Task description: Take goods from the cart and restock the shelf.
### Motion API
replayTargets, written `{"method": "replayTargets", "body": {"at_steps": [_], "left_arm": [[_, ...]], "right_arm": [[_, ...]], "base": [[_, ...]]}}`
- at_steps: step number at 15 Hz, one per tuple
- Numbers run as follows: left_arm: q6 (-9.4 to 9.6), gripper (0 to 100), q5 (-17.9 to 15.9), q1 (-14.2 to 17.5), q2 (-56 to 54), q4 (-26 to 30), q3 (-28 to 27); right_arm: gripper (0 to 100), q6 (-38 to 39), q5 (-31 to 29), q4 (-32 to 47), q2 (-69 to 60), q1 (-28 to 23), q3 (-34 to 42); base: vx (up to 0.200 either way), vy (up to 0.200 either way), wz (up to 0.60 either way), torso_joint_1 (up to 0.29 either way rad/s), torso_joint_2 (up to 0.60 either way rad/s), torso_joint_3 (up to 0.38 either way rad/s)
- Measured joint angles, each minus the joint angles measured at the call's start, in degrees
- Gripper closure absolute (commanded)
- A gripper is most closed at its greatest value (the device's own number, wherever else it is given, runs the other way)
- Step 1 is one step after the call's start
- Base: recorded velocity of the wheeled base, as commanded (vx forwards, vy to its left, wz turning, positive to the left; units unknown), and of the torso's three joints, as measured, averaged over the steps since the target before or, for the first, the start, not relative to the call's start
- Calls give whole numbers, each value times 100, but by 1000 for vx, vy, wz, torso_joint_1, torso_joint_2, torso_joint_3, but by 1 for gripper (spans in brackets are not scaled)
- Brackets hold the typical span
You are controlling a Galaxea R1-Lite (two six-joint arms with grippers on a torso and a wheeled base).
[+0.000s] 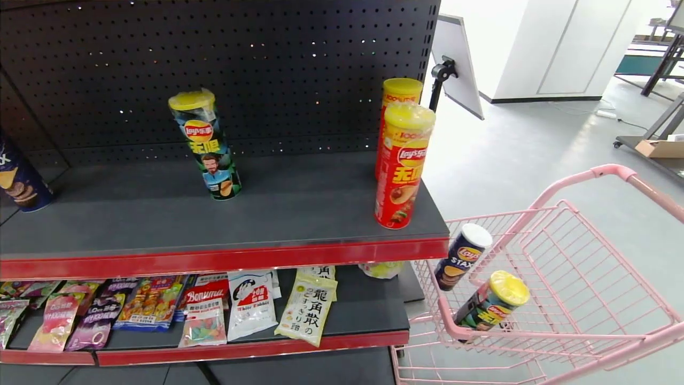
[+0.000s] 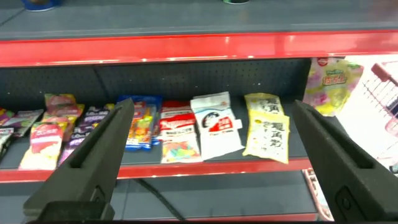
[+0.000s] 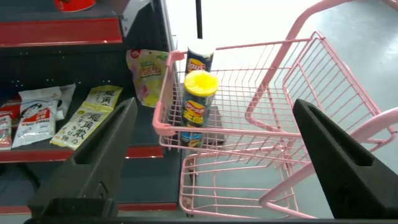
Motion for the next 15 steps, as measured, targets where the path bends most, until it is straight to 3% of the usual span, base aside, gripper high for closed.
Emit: {"method": "replayTargets", "body": {"at_steps": [1,13,15], "left_arm": [[0,0,2,-5,0,0,0],[-1,0,0,0,0,0,0],[0,0,0,-5,0,1,0]], "right_arm": [[0,-1,-2,0,0,0,0],[0,2,-22,0,0,0,0],[0,-4,-21,0,0,0,0]], "base": [[0,0,0,0,0,0],[0,0,-600,3,2,3],[0,0,0,0,0,0]]}}
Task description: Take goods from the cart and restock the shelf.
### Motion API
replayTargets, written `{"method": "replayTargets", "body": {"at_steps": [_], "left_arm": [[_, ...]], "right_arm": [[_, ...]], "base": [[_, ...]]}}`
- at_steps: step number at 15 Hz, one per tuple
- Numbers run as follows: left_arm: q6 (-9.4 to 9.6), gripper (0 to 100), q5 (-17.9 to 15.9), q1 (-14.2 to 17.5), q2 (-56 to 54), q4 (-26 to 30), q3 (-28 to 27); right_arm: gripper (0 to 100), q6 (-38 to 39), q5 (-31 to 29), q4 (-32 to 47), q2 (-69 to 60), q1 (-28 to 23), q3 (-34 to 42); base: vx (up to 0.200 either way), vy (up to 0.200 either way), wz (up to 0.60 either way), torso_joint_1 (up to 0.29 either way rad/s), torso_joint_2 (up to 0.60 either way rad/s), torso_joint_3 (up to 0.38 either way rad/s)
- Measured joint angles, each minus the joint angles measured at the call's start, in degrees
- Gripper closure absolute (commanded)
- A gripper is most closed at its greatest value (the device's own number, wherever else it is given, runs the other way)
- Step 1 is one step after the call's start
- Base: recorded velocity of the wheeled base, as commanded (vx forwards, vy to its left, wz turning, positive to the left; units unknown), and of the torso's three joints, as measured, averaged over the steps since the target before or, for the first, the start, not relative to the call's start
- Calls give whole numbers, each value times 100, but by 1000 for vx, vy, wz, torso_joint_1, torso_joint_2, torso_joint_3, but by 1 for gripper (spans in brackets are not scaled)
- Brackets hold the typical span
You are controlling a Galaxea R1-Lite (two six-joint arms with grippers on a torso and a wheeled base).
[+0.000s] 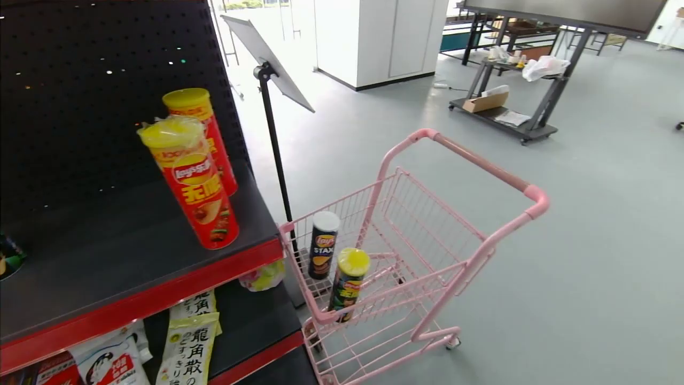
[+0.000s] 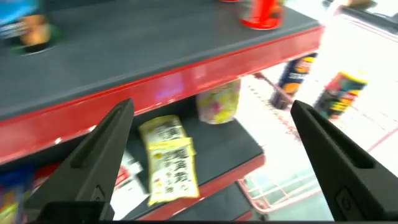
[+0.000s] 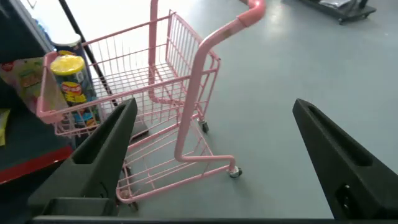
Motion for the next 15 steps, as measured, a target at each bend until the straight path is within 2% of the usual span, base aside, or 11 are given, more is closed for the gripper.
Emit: {"method": "replayTargets", "body": {"at_steps": [4,15], "left_arm": [[-4,0,0,0,0,-1,0],[-9,0,5,2,0,-1,0]], "right_arm": [[0,20,2,-1,0,-5,0],[0,41,-23,2,0,-5,0]], "base": [[0,0,0,-40,96,56],[0,0,0,-159,406,243]]}}
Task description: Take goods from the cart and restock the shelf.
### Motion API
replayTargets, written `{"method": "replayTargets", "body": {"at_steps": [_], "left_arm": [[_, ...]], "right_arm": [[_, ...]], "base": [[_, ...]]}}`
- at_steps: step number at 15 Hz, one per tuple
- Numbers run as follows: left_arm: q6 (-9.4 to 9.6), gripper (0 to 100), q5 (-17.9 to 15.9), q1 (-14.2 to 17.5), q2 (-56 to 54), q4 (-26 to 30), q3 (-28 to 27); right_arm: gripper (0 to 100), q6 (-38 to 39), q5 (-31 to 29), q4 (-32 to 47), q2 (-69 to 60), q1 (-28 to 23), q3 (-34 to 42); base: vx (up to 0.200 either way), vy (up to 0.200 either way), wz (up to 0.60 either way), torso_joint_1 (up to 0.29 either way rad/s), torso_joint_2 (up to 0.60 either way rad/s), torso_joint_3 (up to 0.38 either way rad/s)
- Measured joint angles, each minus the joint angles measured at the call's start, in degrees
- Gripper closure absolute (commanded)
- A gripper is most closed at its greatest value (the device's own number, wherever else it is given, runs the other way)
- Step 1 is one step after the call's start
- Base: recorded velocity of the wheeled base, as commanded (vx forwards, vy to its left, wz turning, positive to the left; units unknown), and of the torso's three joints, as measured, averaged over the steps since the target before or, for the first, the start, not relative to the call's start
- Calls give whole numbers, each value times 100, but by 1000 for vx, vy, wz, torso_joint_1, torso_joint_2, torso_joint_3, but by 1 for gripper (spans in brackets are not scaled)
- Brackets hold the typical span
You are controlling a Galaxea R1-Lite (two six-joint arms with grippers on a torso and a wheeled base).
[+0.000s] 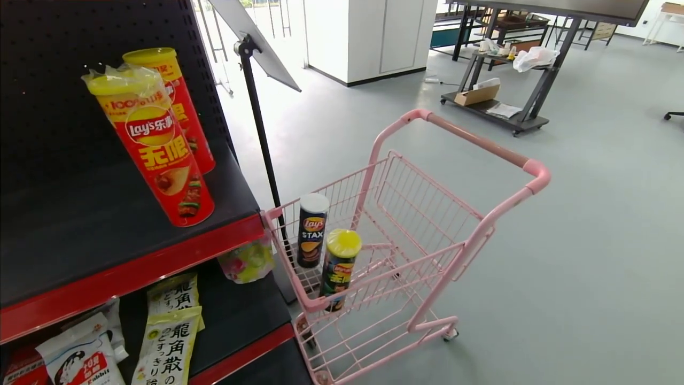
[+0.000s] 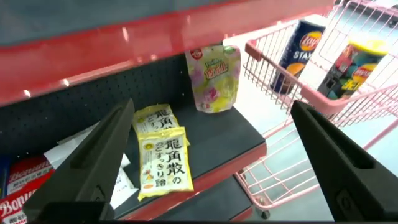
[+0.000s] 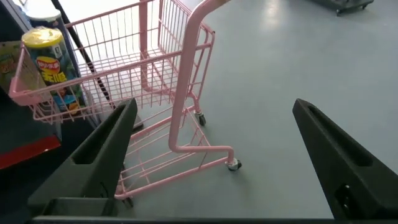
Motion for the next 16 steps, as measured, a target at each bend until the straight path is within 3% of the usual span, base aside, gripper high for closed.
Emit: {"method": "replayTargets", "body": {"at_steps": [10,16], "left_arm": [[0,0,0,0,0,1,-2],[-2,0,-5,2,0,-2,-2]], "right_arm": [[0,-46,-7,5,0,5,0],[0,66,266,-30,118,50,-223]], "base": [[0,0,0,-176,532,351],[0,0,0,-28,110,80]]}}
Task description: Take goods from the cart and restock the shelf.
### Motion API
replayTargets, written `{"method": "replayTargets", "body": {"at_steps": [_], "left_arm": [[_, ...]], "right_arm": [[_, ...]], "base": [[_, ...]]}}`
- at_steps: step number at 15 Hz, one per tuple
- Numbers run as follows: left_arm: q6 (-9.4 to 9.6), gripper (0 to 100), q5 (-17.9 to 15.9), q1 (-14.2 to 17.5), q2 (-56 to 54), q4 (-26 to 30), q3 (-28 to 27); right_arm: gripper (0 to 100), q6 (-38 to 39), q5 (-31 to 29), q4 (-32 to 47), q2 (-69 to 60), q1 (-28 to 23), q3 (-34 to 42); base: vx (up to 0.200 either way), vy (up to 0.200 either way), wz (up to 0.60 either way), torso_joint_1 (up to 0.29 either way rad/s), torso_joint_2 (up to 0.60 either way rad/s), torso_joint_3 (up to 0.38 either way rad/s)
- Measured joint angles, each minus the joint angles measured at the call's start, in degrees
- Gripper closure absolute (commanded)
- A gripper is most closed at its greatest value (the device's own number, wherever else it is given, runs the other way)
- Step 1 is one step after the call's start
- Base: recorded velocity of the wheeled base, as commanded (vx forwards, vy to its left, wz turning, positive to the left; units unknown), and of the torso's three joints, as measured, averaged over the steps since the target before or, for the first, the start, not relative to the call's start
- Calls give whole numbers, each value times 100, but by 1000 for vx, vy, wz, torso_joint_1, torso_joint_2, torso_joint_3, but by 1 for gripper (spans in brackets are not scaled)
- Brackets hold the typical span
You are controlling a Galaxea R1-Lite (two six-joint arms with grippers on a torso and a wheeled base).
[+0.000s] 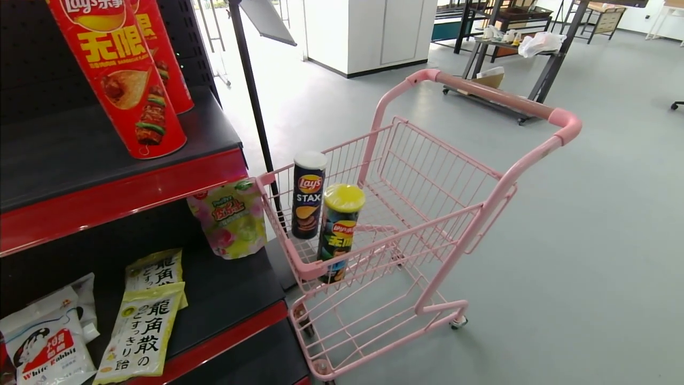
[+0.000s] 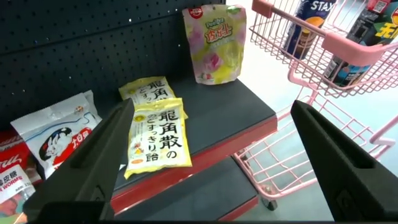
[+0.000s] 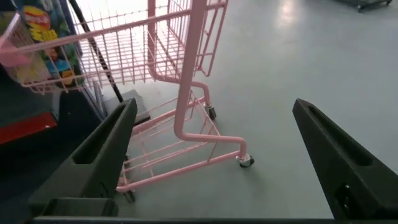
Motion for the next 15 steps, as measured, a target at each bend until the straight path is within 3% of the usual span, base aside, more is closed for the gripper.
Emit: {"method": "replayTargets", "body": {"at_steps": [2,5,11,15], "left_arm": [[13,0,-4,0,0,2,0],[21,0,-9,0,0,2,0],[21,0,-11,0,0,2,-2],[27,0,-12,2,0,2,-2]], "right_arm": [[0,321,215,-46,522,95,-683],[0,492,650,-444,2358,411,-1740],[0,558,1508,-3101,6684,1480,-2547],[0,572,1741,-4497,8777,2216,-2955]], "base": [[0,0,0,0,0,0],[0,0,0,0,0,0],[0,0,0,0,0,0],[0,0,0,0,0,0]]}}
